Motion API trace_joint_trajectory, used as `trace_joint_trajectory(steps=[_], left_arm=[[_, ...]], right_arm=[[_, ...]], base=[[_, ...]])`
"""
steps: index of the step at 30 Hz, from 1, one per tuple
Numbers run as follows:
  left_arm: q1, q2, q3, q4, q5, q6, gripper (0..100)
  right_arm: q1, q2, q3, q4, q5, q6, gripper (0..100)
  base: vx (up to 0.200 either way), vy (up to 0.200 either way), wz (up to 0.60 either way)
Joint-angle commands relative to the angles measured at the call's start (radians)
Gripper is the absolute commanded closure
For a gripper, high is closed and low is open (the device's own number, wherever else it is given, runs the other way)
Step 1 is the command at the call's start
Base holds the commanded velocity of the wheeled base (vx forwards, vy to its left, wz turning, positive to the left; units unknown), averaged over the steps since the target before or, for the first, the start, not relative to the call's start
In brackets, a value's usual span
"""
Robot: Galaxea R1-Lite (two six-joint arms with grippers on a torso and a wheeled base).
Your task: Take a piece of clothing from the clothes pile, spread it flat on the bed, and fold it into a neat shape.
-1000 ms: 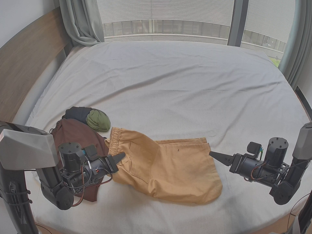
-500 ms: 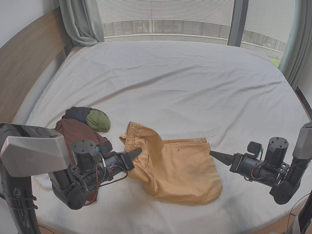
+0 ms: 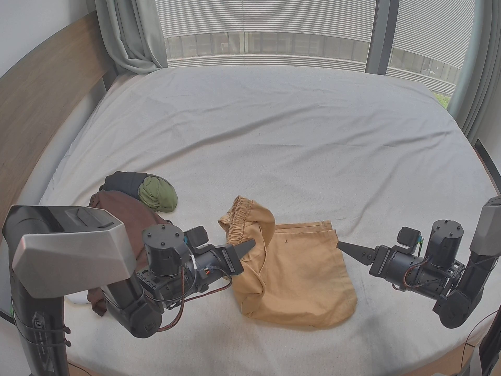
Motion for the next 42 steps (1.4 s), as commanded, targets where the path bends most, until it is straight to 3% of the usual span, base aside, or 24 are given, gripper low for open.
trace_joint_trajectory(steps=[1,42], left_arm=[[-0.025,0.009,-0.032,0.02,-0.001,-0.001,100],[-0.174,0.156,-0.323,0.21,0.002,-0.061,100]], right_arm=[[-0.005,0.002,-0.01,-0.001,-0.001,0.001,0],[-0.077,0.002,-0.04,0.001,0.0,0.018,0]], base=[[0.0,0.0,0.0],[0.0,0.0,0.0]])
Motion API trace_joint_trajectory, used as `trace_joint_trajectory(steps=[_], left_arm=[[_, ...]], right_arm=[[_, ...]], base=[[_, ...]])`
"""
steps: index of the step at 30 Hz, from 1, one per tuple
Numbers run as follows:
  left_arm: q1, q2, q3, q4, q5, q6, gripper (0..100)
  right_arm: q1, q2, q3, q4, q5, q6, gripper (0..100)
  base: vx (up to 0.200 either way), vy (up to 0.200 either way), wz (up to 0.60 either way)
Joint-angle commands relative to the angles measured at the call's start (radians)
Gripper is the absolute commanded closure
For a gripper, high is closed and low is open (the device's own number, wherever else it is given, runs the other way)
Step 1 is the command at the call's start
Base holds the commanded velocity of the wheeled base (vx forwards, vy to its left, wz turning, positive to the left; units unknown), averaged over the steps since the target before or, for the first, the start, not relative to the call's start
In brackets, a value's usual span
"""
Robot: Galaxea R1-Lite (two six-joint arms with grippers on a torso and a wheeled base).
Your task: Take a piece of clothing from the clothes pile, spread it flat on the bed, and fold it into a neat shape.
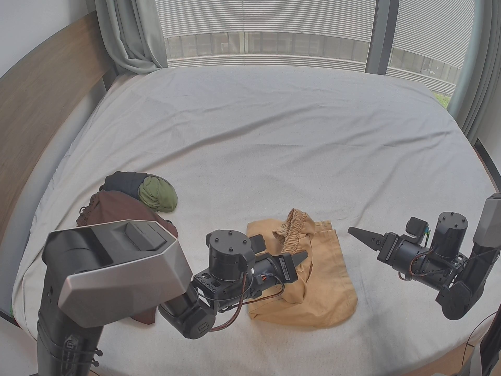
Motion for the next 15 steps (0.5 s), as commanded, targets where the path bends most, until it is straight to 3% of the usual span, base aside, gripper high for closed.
trace_joint_trajectory(steps=[1,12,13,15], left_arm=[[-0.007,0.018,-0.012,0.002,0.002,0.0,100],[-0.01,0.045,-0.052,0.005,0.034,0.0,100],[-0.012,0.048,-0.054,0.005,0.039,0.0,0],[-0.016,0.05,-0.057,0.005,0.042,0.0,0]], right_arm=[[-0.001,0.001,-0.003,-0.001,0.0,0.004,0],[-0.001,0.0,-0.005,-0.001,0.0,0.007,0],[-0.002,0.0,-0.005,-0.001,0.0,0.007,0],[-0.001,0.0,-0.005,-0.001,0.0,0.007,0]], base=[[0.0,0.0,0.0],[0.0,0.0,0.0],[0.0,0.0,0.0],[0.0,0.0,0.0]])
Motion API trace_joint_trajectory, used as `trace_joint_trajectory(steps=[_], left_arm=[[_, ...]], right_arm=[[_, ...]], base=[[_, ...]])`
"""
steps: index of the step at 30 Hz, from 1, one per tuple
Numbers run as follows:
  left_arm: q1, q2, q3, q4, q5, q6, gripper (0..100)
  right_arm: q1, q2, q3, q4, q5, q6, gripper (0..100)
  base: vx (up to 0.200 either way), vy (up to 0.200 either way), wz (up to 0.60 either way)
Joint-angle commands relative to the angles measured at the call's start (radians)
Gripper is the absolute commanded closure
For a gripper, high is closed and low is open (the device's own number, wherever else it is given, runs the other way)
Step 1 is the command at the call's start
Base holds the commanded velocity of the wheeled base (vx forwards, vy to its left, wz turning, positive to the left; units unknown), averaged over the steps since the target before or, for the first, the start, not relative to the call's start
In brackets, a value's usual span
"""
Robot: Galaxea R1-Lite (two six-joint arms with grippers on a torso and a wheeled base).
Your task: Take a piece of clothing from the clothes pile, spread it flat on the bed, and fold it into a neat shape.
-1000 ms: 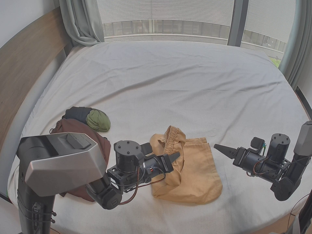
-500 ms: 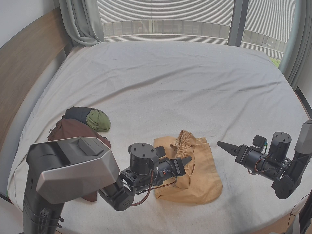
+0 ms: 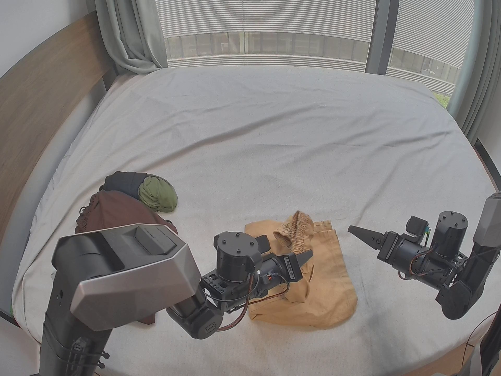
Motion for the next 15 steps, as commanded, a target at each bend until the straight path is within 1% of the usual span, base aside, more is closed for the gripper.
trace_joint_trajectory(steps=[1,9,15], left_arm=[[-0.008,0.011,-0.006,-0.001,0.003,0.0,0],[-0.031,0.002,-0.002,-0.017,0.002,0.0,0],[-0.02,-0.023,0.057,-0.041,0.005,0.001,0]], right_arm=[[0.001,0.001,0.0,-0.001,0.0,0.0,0],[-0.005,0.001,0.002,0.001,0.0,-0.001,0],[-0.004,0.011,0.005,0.001,0.0,-0.001,0]], base=[[0.0,0.0,0.0],[0.0,0.0,0.0],[0.0,0.0,0.0]])
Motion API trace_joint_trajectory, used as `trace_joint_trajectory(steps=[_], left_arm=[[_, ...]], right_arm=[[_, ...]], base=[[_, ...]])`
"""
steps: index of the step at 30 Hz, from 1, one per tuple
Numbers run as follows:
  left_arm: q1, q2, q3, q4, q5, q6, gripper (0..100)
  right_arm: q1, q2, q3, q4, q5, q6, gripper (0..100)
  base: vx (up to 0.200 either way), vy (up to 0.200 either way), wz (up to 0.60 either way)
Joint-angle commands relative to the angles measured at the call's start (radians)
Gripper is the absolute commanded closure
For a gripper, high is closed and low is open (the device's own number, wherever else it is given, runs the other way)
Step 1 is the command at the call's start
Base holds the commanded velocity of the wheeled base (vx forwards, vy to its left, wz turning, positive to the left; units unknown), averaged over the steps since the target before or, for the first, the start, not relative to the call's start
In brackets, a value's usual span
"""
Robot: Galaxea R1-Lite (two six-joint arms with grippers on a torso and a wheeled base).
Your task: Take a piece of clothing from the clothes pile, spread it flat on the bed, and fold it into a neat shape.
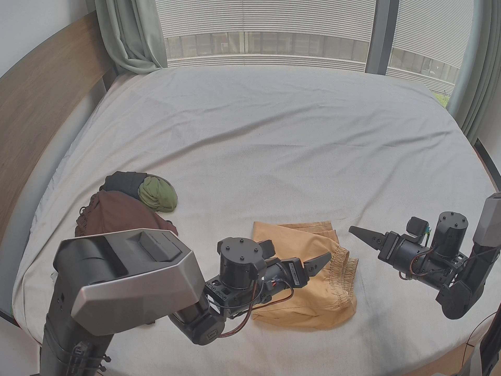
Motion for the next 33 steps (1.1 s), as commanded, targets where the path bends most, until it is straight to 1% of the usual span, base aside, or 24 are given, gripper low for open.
trace_joint_trajectory(steps=[1,5,9,12,13,14,17,21,24,25,27,29,30,31,32,33], left_arm=[[0.017,-0.036,0.049,-0.011,0.001,0.0,0],[0.062,-0.109,0.121,-0.018,0.0,0.006,0],[0.1,-0.215,0.241,-0.018,-0.011,0.032,0],[0.126,-0.266,0.299,-0.018,-0.013,0.049,0],[0.15,-0.306,0.342,-0.018,-0.025,0.061,0],[0.155,-0.312,0.349,-0.018,-0.026,0.063,0],[0.207,-0.393,0.425,-0.018,-0.052,0.081,0],[0.256,-0.429,0.504,-0.028,-0.057,0.09,0],[0.278,-0.438,0.546,-0.055,-0.062,0.093,0],[0.295,-0.441,0.581,-0.095,-0.072,0.093,0],[0.304,-0.439,0.603,-0.115,-0.08,0.093,0],[0.333,-0.432,0.658,-0.181,-0.105,0.095,0],[0.333,-0.432,0.658,-0.181,-0.105,0.095,0],[0.355,-0.43,0.687,-0.225,-0.118,0.093,0],[0.361,-0.432,0.692,-0.235,-0.121,0.093,0],[0.385,-0.435,0.71,-0.253,-0.132,0.097,0]], right_arm=[[0.002,0.007,0.003,0.0,0.002,-0.001,0],[0.008,0.009,0.007,0.0,0.0,-0.001,0],[0.011,0.007,0.01,0.0,0.0,0.001,0],[0.013,0.007,0.012,0.0,0.0,-0.001,0],[0.013,0.007,0.012,0.0,0.0,-0.001,0],[0.013,0.007,0.012,0.0,0.0,-0.001,0],[0.014,0.007,0.013,0.0,-0.001,-0.001,0],[0.014,0.009,0.012,0.0,0.0,-0.001,0],[0.014,0.01,0.013,0.0,0.0,-0.001,0],[0.016,0.01,0.013,0.0,0.0,-0.001,0],[0.017,0.01,0.013,0.0,0.0,-0.001,0],[0.02,0.007,0.013,0.0,-0.001,-0.001,0],[0.02,0.007,0.013,0.0,-0.001,-0.001,0],[0.02,0.007,0.013,0.0,-0.001,-0.001,0],[0.02,0.007,0.013,0.0,-0.001,-0.001,0],[0.02,0.01,0.013,0.0,-0.001,-0.001,0]], base=[[0.0,0.0,0.0],[0.0,0.0,0.0],[0.0,0.0,0.0],[0.0,0.0,0.0],[0.0,0.0,0.0],[0.0,0.0,0.0],[0.0,0.0,0.0],[0.0,0.0,0.0],[0.0,0.0,0.0],[0.0,0.0,0.0],[0.0,0.0,0.0],[0.0,0.0,0.0],[0.0,0.0,0.0],[0.0,0.0,0.0],[0.0,0.0,0.0],[0.0,0.0,0.0]])
